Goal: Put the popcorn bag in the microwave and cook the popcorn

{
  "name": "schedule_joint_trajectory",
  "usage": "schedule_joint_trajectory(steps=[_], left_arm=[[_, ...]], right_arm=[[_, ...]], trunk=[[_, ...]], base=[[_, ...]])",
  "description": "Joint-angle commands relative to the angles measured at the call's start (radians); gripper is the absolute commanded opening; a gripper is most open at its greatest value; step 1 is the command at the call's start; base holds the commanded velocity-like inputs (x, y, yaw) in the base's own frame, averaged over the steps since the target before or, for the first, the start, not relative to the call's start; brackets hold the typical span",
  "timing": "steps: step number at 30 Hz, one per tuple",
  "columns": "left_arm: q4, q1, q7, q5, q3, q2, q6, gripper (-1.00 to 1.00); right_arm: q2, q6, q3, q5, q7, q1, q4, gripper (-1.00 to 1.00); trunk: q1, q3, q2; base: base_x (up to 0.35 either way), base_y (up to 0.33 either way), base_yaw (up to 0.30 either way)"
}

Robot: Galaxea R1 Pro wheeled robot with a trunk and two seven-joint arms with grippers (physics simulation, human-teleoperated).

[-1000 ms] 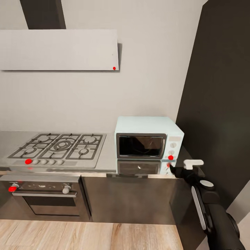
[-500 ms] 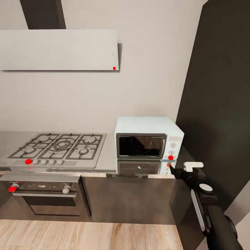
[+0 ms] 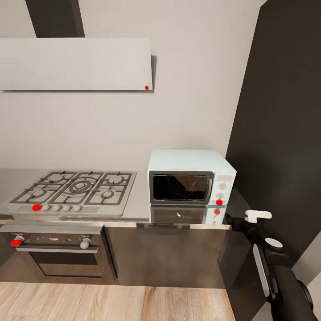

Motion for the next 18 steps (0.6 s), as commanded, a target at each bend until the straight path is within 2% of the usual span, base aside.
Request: schedule_joint_trajectory(steps=[1, 5, 14, 18], left_arm=[[0.0, -0.001, 0.0, 0.01, -0.008, 0.0, 0.002, 1.0], [0.0, -0.001, 0.0, 0.007, -0.008, -0.001, 0.002, 1.0], [0.0, -0.001, 0.0, 0.008, -0.008, 0.001, 0.002, 1.0], [0.0, -0.001, 0.0, 0.009, -0.008, 0.002, 0.002, 1.0]], right_arm=[[-0.001, 0.004, -0.002, 0.011, 0.01, -0.001, -0.001, 1.0], [-0.002, 0.0, -0.004, 0.011, 0.011, -0.001, -0.002, 1.0], [-0.001, -0.005, -0.001, 0.01, 0.012, -0.001, 0.0, 1.0], [0.001, -0.005, 0.005, 0.01, 0.013, -0.001, 0.007, 1.0]], trunk=[[0.0, -0.002, -0.001], [0.0, -0.002, -0.001], [0.0, -0.002, -0.001], [0.0, -0.002, -0.001]], base=[[0.0, 0.0, 0.0], [0.043, 0.0, 0.0], [0.224, 0.0, 0.0], [0.034, 0.0, 0.0]])
